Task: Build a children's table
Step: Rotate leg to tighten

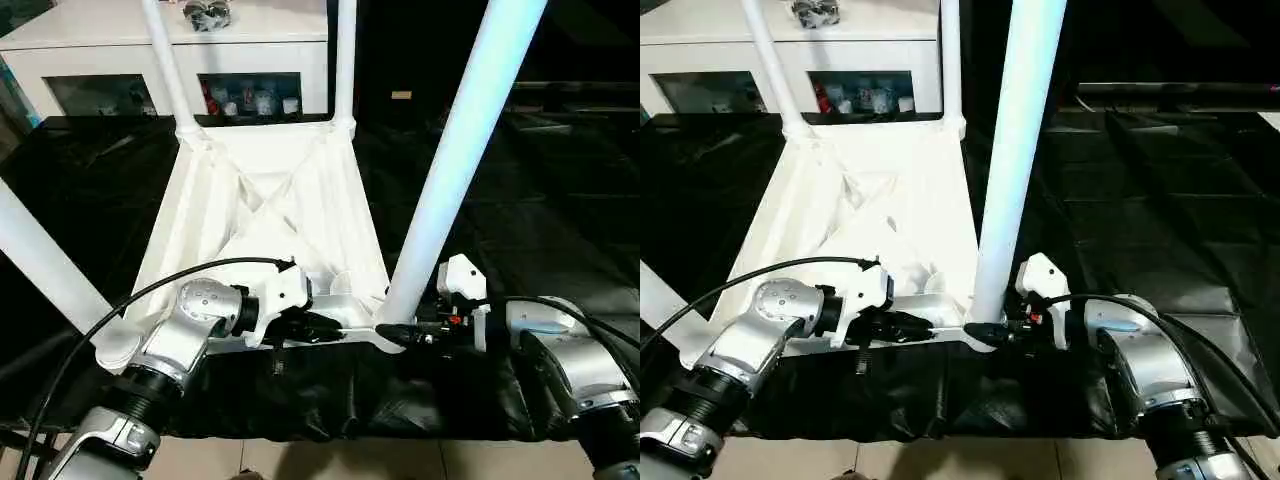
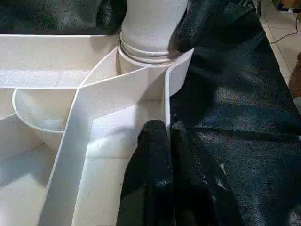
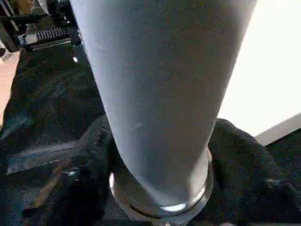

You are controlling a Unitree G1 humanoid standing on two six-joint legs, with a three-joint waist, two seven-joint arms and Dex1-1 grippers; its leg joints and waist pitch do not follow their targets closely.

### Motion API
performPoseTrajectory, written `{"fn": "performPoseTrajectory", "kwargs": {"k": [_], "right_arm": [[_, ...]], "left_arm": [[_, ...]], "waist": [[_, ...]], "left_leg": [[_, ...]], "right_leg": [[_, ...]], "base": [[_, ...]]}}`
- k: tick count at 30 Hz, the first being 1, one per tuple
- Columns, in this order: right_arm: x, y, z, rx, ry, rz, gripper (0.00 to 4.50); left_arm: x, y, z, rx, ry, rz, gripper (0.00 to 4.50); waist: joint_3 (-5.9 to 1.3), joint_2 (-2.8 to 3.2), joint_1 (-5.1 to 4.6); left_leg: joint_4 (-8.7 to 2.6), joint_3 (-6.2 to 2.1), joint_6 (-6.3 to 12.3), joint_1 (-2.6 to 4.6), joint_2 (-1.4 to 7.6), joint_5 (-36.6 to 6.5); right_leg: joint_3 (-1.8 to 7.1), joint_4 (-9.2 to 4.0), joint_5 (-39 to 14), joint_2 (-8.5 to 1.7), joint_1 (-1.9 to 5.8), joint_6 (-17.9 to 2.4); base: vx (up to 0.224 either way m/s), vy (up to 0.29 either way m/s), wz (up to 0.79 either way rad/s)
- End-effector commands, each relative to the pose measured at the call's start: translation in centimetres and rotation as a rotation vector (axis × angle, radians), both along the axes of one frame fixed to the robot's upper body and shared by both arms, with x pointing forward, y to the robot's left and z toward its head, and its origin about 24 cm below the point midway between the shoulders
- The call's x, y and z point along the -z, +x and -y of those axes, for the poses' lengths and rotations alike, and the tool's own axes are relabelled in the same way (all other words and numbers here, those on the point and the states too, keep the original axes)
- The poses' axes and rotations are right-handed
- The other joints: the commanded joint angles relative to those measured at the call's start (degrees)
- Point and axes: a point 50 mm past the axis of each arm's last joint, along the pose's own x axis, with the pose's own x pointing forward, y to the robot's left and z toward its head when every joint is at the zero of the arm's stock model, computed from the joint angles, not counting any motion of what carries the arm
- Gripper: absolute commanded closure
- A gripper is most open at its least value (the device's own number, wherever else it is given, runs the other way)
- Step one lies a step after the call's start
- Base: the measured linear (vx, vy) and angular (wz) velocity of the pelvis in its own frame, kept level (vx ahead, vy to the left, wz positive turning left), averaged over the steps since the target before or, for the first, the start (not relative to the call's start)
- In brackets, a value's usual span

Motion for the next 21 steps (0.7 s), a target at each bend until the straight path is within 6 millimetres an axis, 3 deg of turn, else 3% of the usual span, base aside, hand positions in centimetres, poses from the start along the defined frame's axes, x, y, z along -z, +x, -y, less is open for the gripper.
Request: {"fn": "performPoseTrajectory", "kwargs": {"k": [1,11,13,20,21], "right_arm": [[-0.5,0.4,-0.2,-0.005,0.017,0.023,1.65],[-0.3,0.3,-0.7,-0.034,0.041,0.012,2.42],[-0.1,0.0,-0.9,-0.043,0.048,-0.002,2.46],[1.1,-1.3,-1.6,-0.042,0.071,-0.061,2.46],[1.3,-1.4,-1.7,-0.026,0.079,-0.065,2.47]], "left_arm": [[-0.3,0.1,0.5,0.035,0.005,0.014,4.50],[-0.4,0.1,0.2,0.041,0.015,0.014,4.50],[-0.3,0.1,0.2,0.040,0.017,0.016,4.50],[0.2,-0.1,0.5,0.002,0.031,0.027,4.50],[0.3,0.0,0.6,-0.017,0.031,0.030,4.50]], "waist": [[-3.17,-1.17,-0.03],[-3.20,-1.07,-0.04],[-3.18,-1.33,-0.05],[-3.16,-1.15,0.08],[-2.90,-1.21,0.03]], "left_leg": [[-3.42,0.75,5.30,0.20,0.30,-10.36],[-3.46,0.69,4.85,0.24,0.28,-10.88],[-3.50,0.70,4.81,0.23,0.29,-11.03],[-3.53,0.69,4.64,0.34,0.33,-11.25],[-3.71,0.69,4.32,0.36,0.36,-12.27]], "right_leg": [[0.42,-3.43,-6.73,-1.00,2.81,-15.22],[0.44,-3.41,-6.42,-0.98,2.82,-15.19],[0.45,-3.44,-6.81,-0.98,2.83,-15.11],[0.55,-3.52,-6.84,-0.97,2.73,-14.76],[0.59,-3.70,-8.12,-0.95,2.58,-14.32]], "base": [[0.000,0.000,0.00],[0.000,0.000,0.00],[0.000,0.000,0.00],[0.000,0.000,0.00],[0.000,0.000,0.00]]}}
